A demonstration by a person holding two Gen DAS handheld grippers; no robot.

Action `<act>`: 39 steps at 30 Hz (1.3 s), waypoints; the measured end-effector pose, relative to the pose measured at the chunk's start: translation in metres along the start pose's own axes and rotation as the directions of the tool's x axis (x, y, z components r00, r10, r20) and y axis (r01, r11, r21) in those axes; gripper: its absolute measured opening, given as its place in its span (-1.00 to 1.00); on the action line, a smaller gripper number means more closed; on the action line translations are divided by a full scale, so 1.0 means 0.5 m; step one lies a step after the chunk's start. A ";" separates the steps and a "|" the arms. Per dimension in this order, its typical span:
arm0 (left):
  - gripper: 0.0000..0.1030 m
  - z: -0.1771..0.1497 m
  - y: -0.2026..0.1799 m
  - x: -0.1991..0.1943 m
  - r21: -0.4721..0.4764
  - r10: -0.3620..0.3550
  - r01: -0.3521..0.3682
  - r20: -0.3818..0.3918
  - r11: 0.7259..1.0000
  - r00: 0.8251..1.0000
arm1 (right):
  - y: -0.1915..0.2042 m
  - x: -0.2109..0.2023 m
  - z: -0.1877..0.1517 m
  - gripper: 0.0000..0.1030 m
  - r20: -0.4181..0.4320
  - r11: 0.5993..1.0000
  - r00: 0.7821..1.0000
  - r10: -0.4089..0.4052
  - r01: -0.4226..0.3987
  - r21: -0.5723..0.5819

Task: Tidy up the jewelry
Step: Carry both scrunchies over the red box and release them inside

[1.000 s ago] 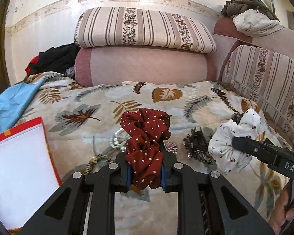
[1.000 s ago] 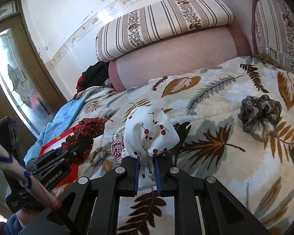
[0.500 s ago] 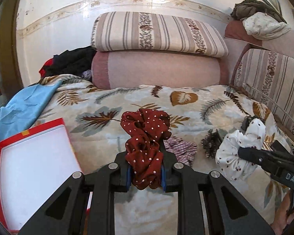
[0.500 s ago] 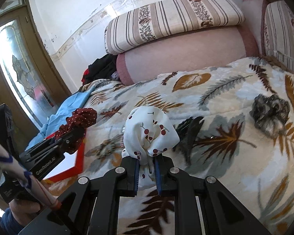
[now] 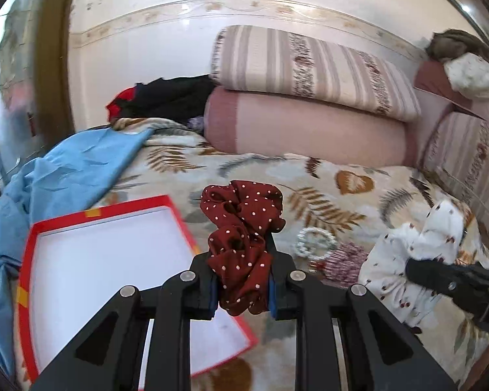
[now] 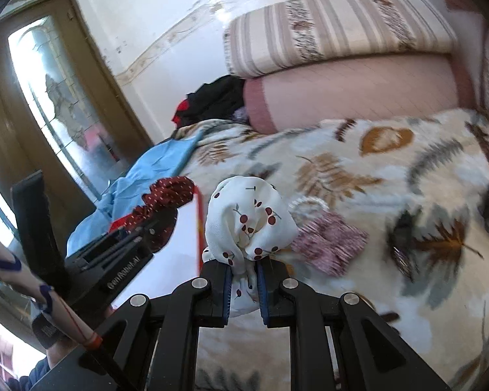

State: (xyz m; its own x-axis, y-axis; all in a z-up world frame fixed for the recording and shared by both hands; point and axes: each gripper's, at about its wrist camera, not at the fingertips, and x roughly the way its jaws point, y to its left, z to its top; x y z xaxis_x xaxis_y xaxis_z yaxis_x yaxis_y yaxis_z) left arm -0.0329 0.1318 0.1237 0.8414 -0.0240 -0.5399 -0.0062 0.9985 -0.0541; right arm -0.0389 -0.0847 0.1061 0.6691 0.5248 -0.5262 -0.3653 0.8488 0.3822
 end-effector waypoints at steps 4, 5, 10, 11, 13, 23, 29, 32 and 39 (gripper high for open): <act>-0.59 0.010 0.057 -0.005 -0.044 0.038 -0.038 0.001 0.998 0.999 | 0.051 0.031 0.024 -0.71 -0.014 0.999 1.000 0.024 -0.024 -0.030; -0.59 0.013 0.076 -0.004 -0.059 0.050 -0.050 -0.002 0.997 0.999 | 0.068 0.044 0.030 -0.71 -0.023 0.999 0.999 0.029 -0.030 -0.042; -0.59 0.026 0.158 0.012 -0.129 0.106 -0.108 -0.027 0.986 0.994 | 0.128 0.098 0.047 -0.71 -0.064 0.995 0.996 0.060 -0.064 -0.075; -0.59 0.030 0.180 0.016 -0.142 0.125 -0.128 -0.032 0.982 0.992 | 0.140 0.111 0.052 -0.70 -0.073 0.994 0.995 0.067 -0.073 -0.079; -0.59 0.033 0.226 0.024 -0.172 0.152 -0.159 -0.054 0.972 0.987 | 0.161 0.132 0.059 -0.69 -0.090 0.992 0.993 0.081 -0.089 -0.084; -0.59 0.024 0.421 0.087 -0.275 0.267 -0.316 -0.200 0.908 0.943 | 0.250 0.289 0.089 -0.67 -0.202 0.982 0.969 0.143 -0.164 -0.090; -0.59 0.000 0.493 0.118 -0.333 0.278 -0.365 -0.280 0.869 0.919 | 0.299 0.405 0.099 -0.66 -0.273 0.980 0.951 0.143 -0.175 -0.095; -0.59 -0.006 0.507 0.129 -0.345 0.275 -0.374 -0.302 0.861 0.913 | 0.314 0.463 0.096 -0.66 -0.306 0.980 0.943 0.132 -0.170 -0.100; -0.56 -0.012 0.506 0.150 -0.334 0.285 -0.394 -0.330 0.856 0.900 | 0.329 0.547 0.083 -0.65 -0.355 0.983 0.927 0.118 -0.160 -0.090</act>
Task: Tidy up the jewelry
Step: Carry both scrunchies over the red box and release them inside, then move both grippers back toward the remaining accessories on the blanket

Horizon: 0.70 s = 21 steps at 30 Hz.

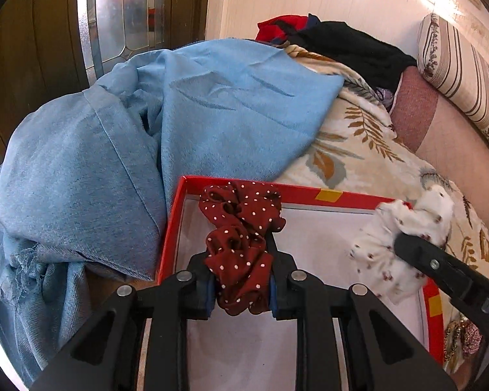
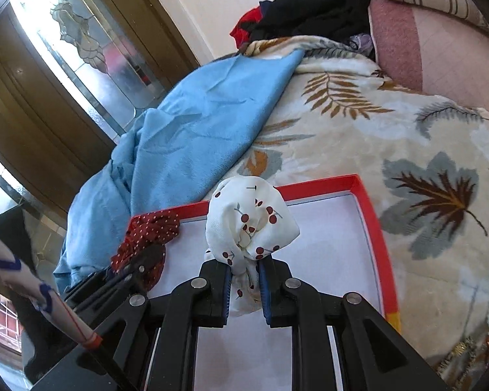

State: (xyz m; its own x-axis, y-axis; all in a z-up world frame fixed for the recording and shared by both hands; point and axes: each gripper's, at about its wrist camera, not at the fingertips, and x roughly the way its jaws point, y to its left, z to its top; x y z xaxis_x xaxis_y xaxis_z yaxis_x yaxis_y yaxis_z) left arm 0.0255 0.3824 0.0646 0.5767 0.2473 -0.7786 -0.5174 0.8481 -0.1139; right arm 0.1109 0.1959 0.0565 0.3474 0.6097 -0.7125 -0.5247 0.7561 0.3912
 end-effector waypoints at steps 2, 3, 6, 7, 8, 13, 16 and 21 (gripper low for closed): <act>-0.54 -0.001 0.000 0.004 -0.006 0.003 -0.003 -0.007 1.000 1.000 | -0.004 0.014 0.004 -0.65 -0.010 1.000 1.000 -0.003 0.003 0.012; -0.53 0.000 0.001 0.005 -0.007 0.003 -0.003 -0.008 1.000 1.000 | -0.008 0.021 0.004 -0.64 -0.017 1.000 1.000 -0.005 0.006 0.019; -0.50 0.000 0.002 0.005 -0.010 0.012 -0.012 -0.006 1.000 1.000 | -0.018 0.036 0.007 -0.57 -0.029 0.999 0.999 -0.014 0.015 0.037; -0.48 -0.001 0.002 0.005 -0.011 0.013 -0.014 -0.005 1.000 1.000 | -0.022 0.040 0.008 -0.50 -0.031 0.999 0.999 -0.020 0.021 0.042; -0.45 -0.001 0.001 0.005 -0.011 0.012 -0.012 -0.007 1.000 1.000 | -0.025 0.044 0.011 -0.35 -0.032 0.999 0.999 -0.027 0.028 0.046; -0.25 0.000 -0.003 -0.002 -0.009 0.006 -0.006 0.008 1.000 1.000 | -0.038 0.037 0.015 0.06 -0.033 0.997 0.999 -0.038 0.040 0.069; -0.17 0.002 -0.008 -0.012 -0.010 -0.001 0.001 0.028 1.000 1.000 | -0.040 0.018 0.017 0.14 -0.022 0.997 0.999 -0.035 0.037 0.069; -0.14 0.005 -0.021 -0.026 0.002 -0.013 0.013 0.053 1.000 0.998 | -0.047 -0.042 0.013 0.15 0.025 0.997 0.999 -0.036 0.034 0.067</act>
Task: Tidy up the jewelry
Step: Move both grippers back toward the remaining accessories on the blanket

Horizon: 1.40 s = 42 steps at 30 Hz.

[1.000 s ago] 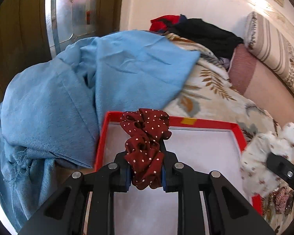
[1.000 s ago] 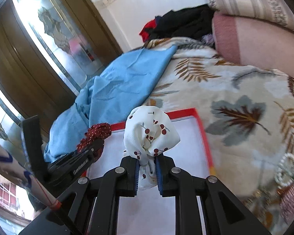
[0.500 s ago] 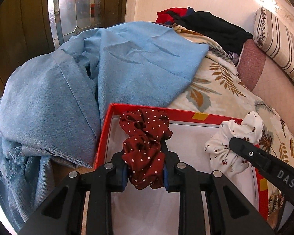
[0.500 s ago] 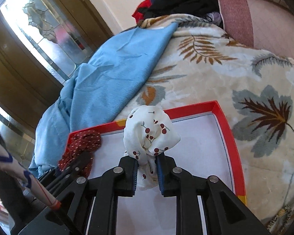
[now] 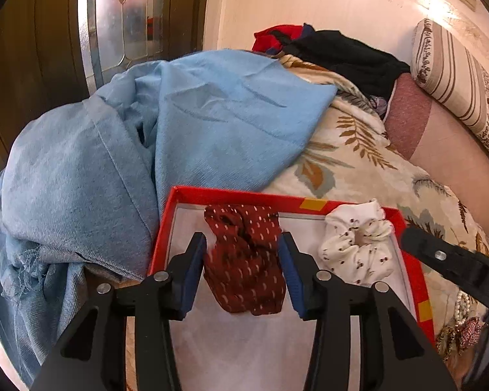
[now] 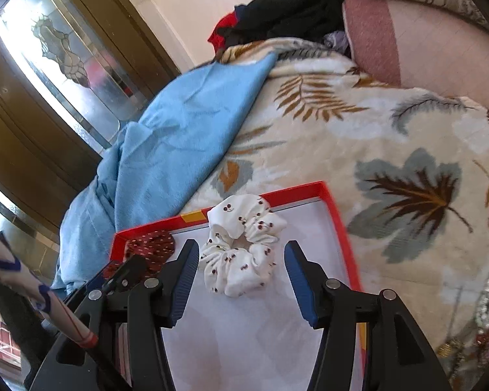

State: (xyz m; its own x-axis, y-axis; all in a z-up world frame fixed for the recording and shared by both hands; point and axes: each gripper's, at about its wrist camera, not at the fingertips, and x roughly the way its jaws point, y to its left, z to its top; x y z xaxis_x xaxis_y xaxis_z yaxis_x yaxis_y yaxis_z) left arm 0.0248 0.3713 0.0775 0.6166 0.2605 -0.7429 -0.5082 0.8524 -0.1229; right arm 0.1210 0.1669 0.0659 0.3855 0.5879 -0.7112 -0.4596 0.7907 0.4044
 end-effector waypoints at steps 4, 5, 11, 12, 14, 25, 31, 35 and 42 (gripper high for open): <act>-0.13 -0.001 -0.025 -0.022 0.025 -0.028 0.027 0.039 0.999 0.999 | -0.029 -0.072 -0.031 0.15 0.046 0.999 0.999 0.020 -0.022 0.033; -0.11 -0.002 -0.033 -0.027 0.036 -0.035 0.033 0.048 0.999 0.998 | -0.035 -0.087 -0.041 0.15 0.053 0.999 0.998 0.023 -0.025 0.037; -0.08 -0.018 -0.095 -0.060 0.104 -0.075 0.065 0.100 0.992 0.992 | -0.095 -0.192 -0.129 0.15 0.094 0.995 0.995 0.039 -0.048 0.088; -0.07 -0.021 -0.105 -0.065 0.115 -0.084 0.072 0.105 0.991 0.991 | -0.105 -0.205 -0.140 0.15 0.096 0.994 0.995 0.039 -0.048 0.094; -0.07 -0.032 -0.134 -0.079 0.147 -0.114 0.096 0.114 0.984 0.987 | -0.132 -0.243 -0.168 0.15 0.117 0.992 0.992 0.036 -0.050 0.112; -0.04 -0.127 -0.273 -0.139 0.274 -0.329 0.308 0.033 0.911 0.944 | -0.300 -0.438 -0.293 0.15 0.203 0.983 0.977 -0.068 0.030 0.182; -0.03 -0.189 -0.345 -0.146 0.312 -0.413 0.414 -0.071 0.855 0.908 | -0.391 -0.497 -0.345 0.15 0.239 0.972 0.962 -0.133 0.079 0.223; -0.03 -0.227 -0.383 -0.149 0.291 -0.456 0.478 -0.144 0.829 0.878 | -0.442 -0.522 -0.354 0.15 0.276 0.961 0.954 -0.117 0.039 0.273; -0.03 -0.323 -0.416 -0.219 0.356 -0.431 0.470 -0.186 0.808 0.883 | -0.483 -0.541 -0.353 0.20 0.305 0.954 0.946 -0.112 0.016 0.298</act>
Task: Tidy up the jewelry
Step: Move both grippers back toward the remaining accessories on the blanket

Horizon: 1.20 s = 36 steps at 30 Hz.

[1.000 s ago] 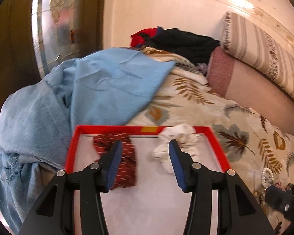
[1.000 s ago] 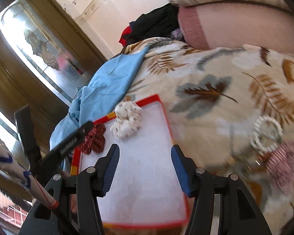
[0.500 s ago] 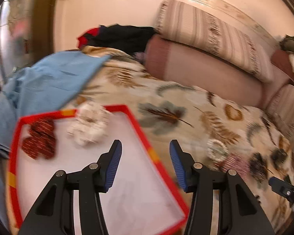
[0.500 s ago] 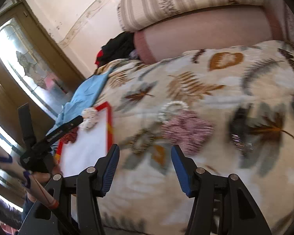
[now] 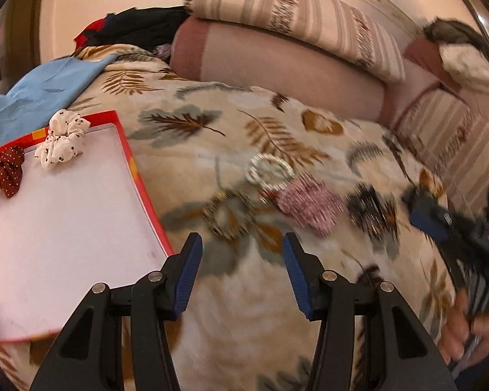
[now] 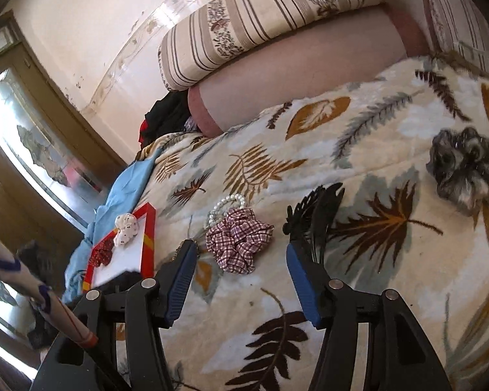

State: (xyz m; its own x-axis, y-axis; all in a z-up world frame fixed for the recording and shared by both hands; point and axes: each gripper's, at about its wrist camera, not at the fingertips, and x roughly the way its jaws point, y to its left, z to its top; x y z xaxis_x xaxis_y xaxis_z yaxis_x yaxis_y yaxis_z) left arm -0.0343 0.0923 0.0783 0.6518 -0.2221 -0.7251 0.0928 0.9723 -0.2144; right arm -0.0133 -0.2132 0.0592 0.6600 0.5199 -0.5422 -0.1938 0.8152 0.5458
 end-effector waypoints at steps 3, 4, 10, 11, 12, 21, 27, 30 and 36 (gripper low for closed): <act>-0.03 -0.022 -0.026 -0.023 0.016 0.026 -0.026 -0.008 1.000 1.000 | -0.013 -0.004 -0.003 0.20 -0.014 0.999 1.000 0.021 -0.021 0.036; -0.03 -0.028 -0.029 -0.028 0.005 0.024 -0.024 -0.020 1.000 1.000 | -0.014 -0.008 -0.005 0.20 -0.012 0.999 1.000 0.027 -0.026 0.040; -0.02 -0.041 -0.064 -0.074 0.008 0.022 -0.022 -0.034 1.000 0.999 | -0.014 -0.034 -0.001 0.25 0.023 0.999 1.000 0.020 -0.021 0.046; 0.02 -0.040 -0.069 -0.080 0.015 0.022 -0.021 -0.025 1.000 0.999 | -0.014 -0.038 0.000 0.25 0.027 0.999 0.999 0.021 -0.022 0.043; 0.10 -0.040 -0.073 -0.085 0.022 0.025 -0.025 -0.012 0.999 1.000 | -0.013 -0.041 0.000 0.25 0.030 0.999 0.999 0.021 -0.022 0.037; 0.13 -0.039 -0.024 -0.043 0.002 0.028 -0.028 -0.041 1.000 0.999 | -0.027 -0.084 0.009 0.27 0.080 0.999 0.997 0.004 -0.007 0.038; 0.13 -0.015 -0.013 0.022 0.014 0.022 -0.021 -0.079 1.000 0.997 | -0.031 -0.073 0.016 0.31 0.064 0.998 0.998 0.025 -0.029 0.052; 0.13 0.013 -0.033 0.069 0.043 0.032 -0.029 -0.090 0.999 0.995 | -0.033 -0.062 0.016 0.31 0.046 0.998 0.998 0.033 -0.035 0.050; 0.31 0.056 -0.045 0.171 0.065 0.153 -0.146 -0.125 0.987 0.980 | -0.052 -0.050 0.019 0.31 0.034 0.997 0.999 0.019 -0.021 0.069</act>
State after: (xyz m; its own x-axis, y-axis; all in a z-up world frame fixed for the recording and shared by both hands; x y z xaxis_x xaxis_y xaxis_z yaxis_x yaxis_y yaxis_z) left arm 0.0402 0.0534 0.0395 0.5589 -0.0781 -0.8255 0.0454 0.9969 -0.0636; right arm -0.0179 -0.2498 0.0646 0.6803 0.5262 -0.5101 -0.1573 0.7846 0.5997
